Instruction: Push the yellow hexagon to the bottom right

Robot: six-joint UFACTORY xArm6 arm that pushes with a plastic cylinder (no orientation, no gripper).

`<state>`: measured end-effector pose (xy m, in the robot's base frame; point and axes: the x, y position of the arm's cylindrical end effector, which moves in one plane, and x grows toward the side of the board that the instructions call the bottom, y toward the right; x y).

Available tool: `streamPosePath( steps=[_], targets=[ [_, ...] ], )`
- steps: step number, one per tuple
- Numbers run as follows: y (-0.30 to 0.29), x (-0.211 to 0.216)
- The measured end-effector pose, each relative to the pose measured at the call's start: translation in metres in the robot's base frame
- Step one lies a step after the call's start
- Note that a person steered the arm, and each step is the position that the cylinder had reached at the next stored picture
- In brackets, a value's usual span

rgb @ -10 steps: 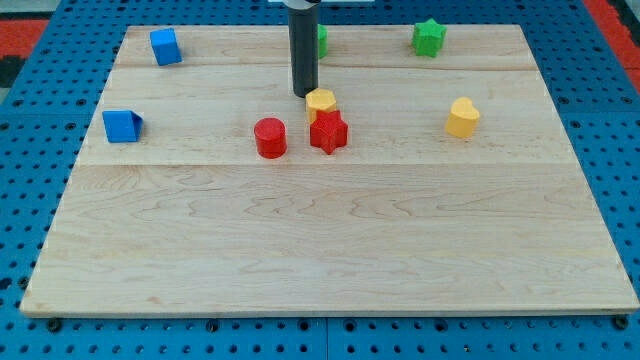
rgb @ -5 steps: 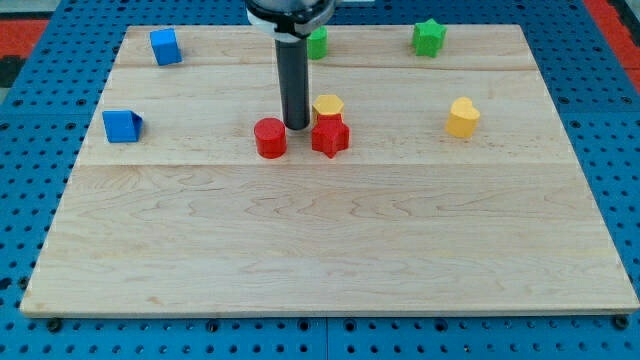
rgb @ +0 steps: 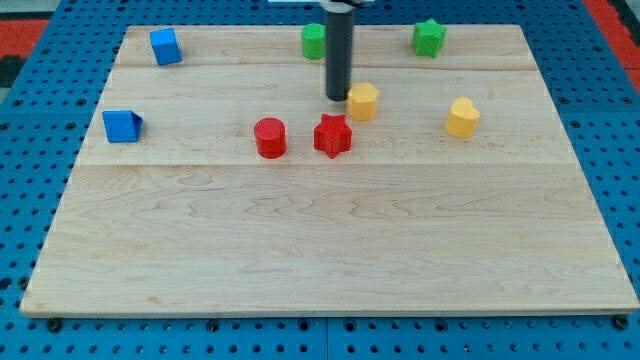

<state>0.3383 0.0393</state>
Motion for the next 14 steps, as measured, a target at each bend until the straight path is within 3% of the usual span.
streamPosePath(
  steps=[1, 2, 4, 6, 7, 8, 9, 10, 11, 12, 14],
  targets=[
    [0.053, 0.046],
    [0.05, 0.052],
    [0.014, 0.012],
    [0.116, 0.035],
    [0.131, 0.128],
    [0.142, 0.173],
    [0.168, 0.123],
    [0.138, 0.081],
    [0.1, 0.106],
    [0.105, 0.152],
    [0.049, 0.126]
  ],
)
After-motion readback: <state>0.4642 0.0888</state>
